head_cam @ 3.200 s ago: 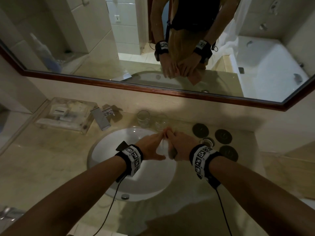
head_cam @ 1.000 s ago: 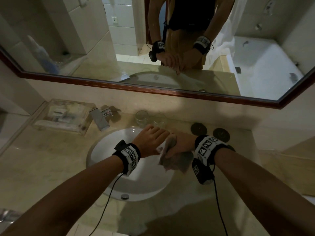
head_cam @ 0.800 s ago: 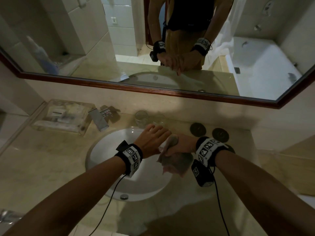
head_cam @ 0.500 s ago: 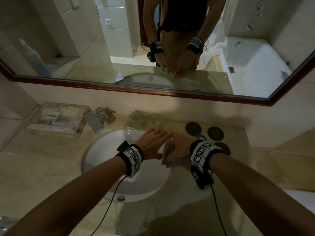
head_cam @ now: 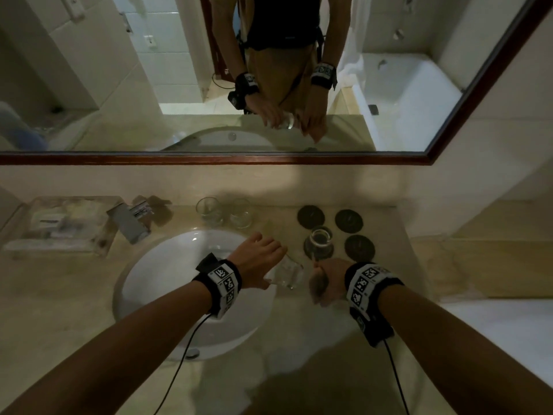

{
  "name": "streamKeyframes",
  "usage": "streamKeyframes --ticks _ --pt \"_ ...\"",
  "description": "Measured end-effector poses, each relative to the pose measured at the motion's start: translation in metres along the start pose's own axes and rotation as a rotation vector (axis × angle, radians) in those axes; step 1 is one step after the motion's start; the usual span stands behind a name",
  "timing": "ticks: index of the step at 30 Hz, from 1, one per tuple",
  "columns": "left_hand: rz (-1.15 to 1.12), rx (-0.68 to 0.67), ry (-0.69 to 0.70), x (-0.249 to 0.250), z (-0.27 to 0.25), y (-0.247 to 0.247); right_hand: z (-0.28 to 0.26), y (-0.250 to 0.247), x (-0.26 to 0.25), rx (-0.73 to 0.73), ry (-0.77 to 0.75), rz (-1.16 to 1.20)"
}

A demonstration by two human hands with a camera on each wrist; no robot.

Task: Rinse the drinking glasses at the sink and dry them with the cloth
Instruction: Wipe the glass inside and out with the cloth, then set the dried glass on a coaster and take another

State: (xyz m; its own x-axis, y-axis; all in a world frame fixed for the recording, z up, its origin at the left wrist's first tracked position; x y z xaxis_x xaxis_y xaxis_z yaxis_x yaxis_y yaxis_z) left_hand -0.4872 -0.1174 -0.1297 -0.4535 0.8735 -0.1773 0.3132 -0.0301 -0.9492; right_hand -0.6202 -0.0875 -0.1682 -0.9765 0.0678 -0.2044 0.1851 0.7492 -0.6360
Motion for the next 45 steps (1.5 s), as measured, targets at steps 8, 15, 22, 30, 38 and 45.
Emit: streamKeyframes --ticks 8,15,22,30,38,45 --pt "-0.044 -0.039 0.066 0.038 0.039 -0.005 -0.016 0.01 0.047 0.036 0.083 0.091" --pt "-0.327 0.119 -0.058 0.054 0.074 -0.018 -0.029 -0.006 0.062 0.192 -0.063 0.48" --pt "-0.495 0.188 -0.124 0.067 0.11 -0.021 -0.035 -0.03 0.116 0.293 0.022 0.516" --pt "-0.513 0.091 -0.093 0.063 0.137 -0.018 -0.011 -0.06 0.152 0.314 0.144 0.257" --pt "-0.491 0.076 -0.055 0.056 0.14 -0.016 0.021 -0.074 0.163 0.36 0.204 0.098" --pt "-0.491 0.007 -0.015 0.06 0.143 -0.008 0.043 -0.076 0.154 0.378 0.18 -0.009"
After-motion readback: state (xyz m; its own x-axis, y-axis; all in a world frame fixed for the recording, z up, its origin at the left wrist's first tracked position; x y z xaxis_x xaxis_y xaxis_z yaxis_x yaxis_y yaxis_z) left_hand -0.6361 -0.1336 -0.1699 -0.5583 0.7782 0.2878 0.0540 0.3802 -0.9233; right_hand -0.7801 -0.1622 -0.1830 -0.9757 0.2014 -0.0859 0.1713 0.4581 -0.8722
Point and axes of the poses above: each hand's wrist, its own z-axis towards the middle knuckle, its own y-axis out of the palm, x = y × z, the point moved 9 cm from there along z, towards the middle knuckle, and after that the axes turned 6 degrees about y, right-handed, at the moved point
